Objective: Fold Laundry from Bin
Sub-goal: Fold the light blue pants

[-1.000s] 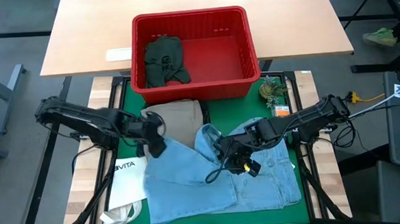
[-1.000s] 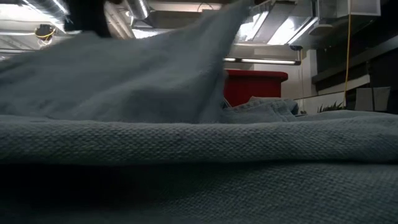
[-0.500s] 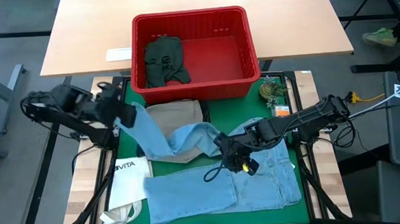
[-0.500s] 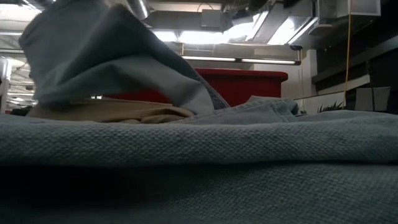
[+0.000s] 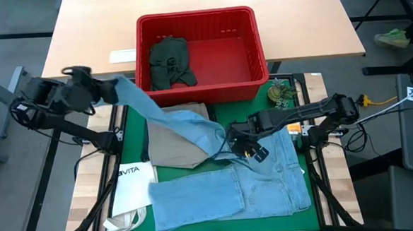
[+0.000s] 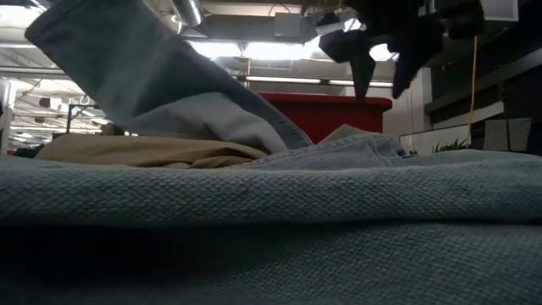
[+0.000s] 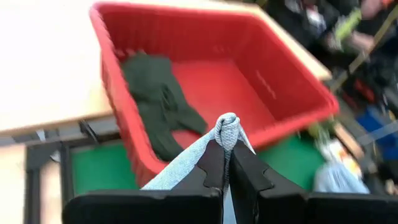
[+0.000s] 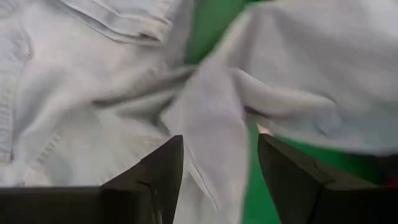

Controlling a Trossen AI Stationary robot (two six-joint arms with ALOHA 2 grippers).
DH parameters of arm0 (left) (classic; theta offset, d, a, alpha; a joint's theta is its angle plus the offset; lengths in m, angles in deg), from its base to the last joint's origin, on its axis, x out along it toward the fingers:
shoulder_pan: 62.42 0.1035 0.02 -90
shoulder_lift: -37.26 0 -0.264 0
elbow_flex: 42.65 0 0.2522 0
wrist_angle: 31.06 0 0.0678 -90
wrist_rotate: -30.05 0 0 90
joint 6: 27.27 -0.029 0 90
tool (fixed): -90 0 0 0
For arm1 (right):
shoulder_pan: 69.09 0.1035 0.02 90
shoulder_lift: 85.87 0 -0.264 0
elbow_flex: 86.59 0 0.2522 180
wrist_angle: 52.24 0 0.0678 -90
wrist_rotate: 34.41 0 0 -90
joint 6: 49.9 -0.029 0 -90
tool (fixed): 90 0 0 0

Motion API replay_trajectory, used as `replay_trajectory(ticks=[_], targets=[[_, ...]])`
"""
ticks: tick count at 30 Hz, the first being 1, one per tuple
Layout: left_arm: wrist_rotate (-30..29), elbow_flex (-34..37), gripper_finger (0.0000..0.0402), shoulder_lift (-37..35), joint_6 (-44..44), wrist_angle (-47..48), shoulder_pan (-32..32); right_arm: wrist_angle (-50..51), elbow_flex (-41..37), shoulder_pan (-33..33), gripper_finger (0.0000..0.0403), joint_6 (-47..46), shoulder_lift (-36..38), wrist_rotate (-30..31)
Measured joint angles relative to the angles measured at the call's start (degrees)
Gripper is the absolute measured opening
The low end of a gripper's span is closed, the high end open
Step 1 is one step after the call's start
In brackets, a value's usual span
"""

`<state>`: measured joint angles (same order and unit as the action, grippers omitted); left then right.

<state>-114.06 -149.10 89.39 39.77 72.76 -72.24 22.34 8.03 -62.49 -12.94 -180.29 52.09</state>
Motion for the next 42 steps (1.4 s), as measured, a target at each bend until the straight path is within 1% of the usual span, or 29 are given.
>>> replay_trajectory(ticks=[2,4,8,14,23,27,29,31,34,37,38,39,42], targets=[[-2.48,0.0,0.0004,-1.5,-0.1,0.0,1.09,-2.04,-1.49,0.14,0.0205,0.79,-0.03,-2.91],[-3.7,0.0,0.0005,-2.85,-0.15,0.0,2.09,-5.2,-2.53,0.79,0.0205,1.08,-0.01,-5.03],[-3.55,0.0,0.0007,-4.66,-1.48,0.0,3.79,-11.12,-3.93,1.1,0.0205,1.13,-0.03,-3.45],[-2.28,0.0,0.0009,-5.06,-3.16,-0.02,5.18,-20.62,-6.23,0.84,0.0205,1.05,-0.03,-2.81],[-1.77,0.0,0.001,-5.04,-4.56,-0.04,5.75,-20.45,-10.33,0.86,0.0205,0.91,-0.04,-2.06],[-1.71,0.0,0.001,-5.02,-4.56,-0.04,5.75,-20.21,-12.0,0.41,0.0202,0.75,-1.16,-2.08],[-1.5,0.0,0.001,-5.02,-4.58,-0.04,5.75,-20.44,-12.06,0.36,0.0189,0.55,-1.48,-1.81],[-0.8,0.0,0.001,-5.02,-4.59,-0.04,5.75,-21.0,-12.06,0.38,0.0163,0.53,-1.48,-1.52],[-0.28,0.0,0.001,-5.02,-4.65,-0.04,5.75,-21.8,-12.06,0.25,0.0104,0.5,-1.48,-1.45],[-0.24,0.0,0.001,-5.02,-4.65,-0.04,5.75,-21.85,-11.9,-0.48,0.003,-0.64,-1.48,-1.42],[-0.24,0.0,0.001,-5.02,-4.65,-0.04,5.75,-21.82,-11.9,-0.91,0.0016,-1.13,-1.48,-1.03],[-0.22,0.0,0.001,-5.02,-4.65,-0.04,5.75,-21.8,-11.9,-1.23,0.0012,-1.97,-1.48,-0.62],[-0.2,0.02,0.001,-5.02,-4.65,-0.04,5.75,-21.77,-11.9,-2.53,0.0025,-4.76,-1.3,1.57]])
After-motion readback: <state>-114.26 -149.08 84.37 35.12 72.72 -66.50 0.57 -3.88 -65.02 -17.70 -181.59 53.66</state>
